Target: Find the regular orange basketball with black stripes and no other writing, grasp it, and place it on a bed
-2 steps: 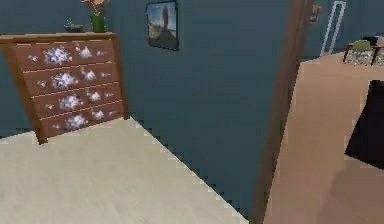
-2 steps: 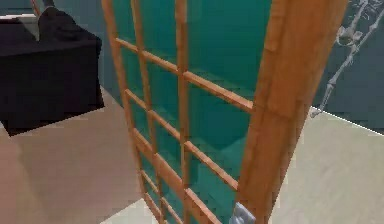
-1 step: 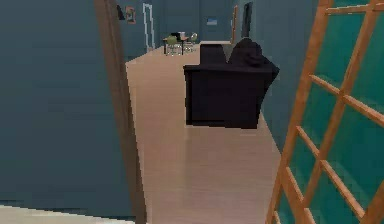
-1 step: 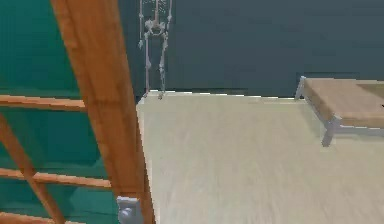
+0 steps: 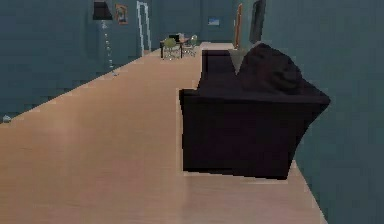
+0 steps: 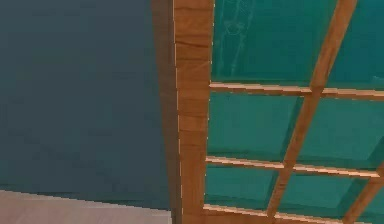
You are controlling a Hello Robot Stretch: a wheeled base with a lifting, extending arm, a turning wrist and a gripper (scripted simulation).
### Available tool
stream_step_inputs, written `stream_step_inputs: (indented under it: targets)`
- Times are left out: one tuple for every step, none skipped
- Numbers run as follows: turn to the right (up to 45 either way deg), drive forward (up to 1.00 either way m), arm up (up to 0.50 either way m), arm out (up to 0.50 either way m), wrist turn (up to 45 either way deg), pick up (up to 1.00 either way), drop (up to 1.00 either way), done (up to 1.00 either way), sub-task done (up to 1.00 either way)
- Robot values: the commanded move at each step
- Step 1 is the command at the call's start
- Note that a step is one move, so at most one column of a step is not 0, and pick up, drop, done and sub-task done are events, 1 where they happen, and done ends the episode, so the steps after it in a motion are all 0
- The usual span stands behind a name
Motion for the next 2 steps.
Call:
stream_step_inputs:
  targets:
    - [9.0, 0.0, 0.0, 0.0, 0.0, 0.0, 0.0, 0.0, 0.0]
    - [0.0, 0.25, 0.0, 0.0, 0.0, 0.0, 0.0, 0.0, 0.0]
